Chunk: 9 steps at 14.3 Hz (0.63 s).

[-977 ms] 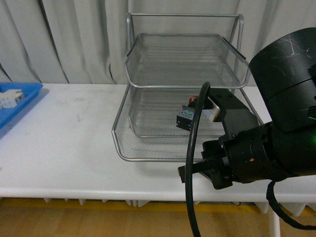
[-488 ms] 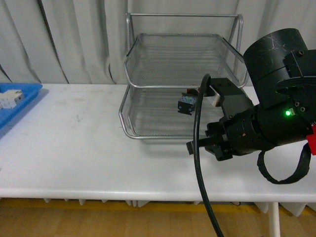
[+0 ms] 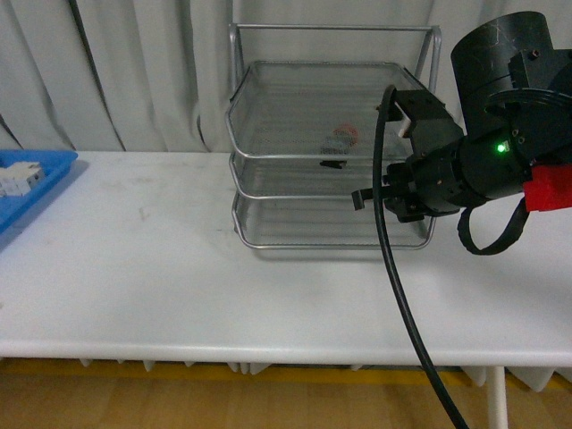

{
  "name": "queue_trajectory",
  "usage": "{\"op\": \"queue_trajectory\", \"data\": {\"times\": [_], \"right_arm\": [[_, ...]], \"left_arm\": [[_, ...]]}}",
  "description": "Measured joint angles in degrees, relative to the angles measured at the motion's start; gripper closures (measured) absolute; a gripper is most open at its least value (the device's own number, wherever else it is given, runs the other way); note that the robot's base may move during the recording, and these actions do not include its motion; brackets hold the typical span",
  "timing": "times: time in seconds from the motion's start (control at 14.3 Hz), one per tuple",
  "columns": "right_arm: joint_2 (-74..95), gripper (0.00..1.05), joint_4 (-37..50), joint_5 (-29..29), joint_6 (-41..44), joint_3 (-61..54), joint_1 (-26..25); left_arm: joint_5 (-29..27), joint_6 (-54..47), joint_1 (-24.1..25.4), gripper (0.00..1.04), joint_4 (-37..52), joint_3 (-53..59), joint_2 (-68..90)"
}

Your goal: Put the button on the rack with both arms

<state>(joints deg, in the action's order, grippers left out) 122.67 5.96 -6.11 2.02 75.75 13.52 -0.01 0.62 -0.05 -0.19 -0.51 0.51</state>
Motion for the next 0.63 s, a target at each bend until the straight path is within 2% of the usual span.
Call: {"op": "queue_trajectory", "data": {"times": [0.35,0.56,0.63], "right_arm": [[-7.67,1.03,1.14,-4.22,-1.6,-11.39,0.42],[-20.37,1.03,6.34,-9.62,-4.15,-24.9,-0.79],[-25.7,1.03,7.91,-11.58,-5.57,-29.64,-2.78]], "left_arm": [[0.02,0.0,0.0,0.07,0.0,0.0,0.0],[0.02,0.0,0.0,0.07,0.0,0.0,0.0],[0.02,0.0,0.0,0.07,0.0,0.0,0.0]]}}
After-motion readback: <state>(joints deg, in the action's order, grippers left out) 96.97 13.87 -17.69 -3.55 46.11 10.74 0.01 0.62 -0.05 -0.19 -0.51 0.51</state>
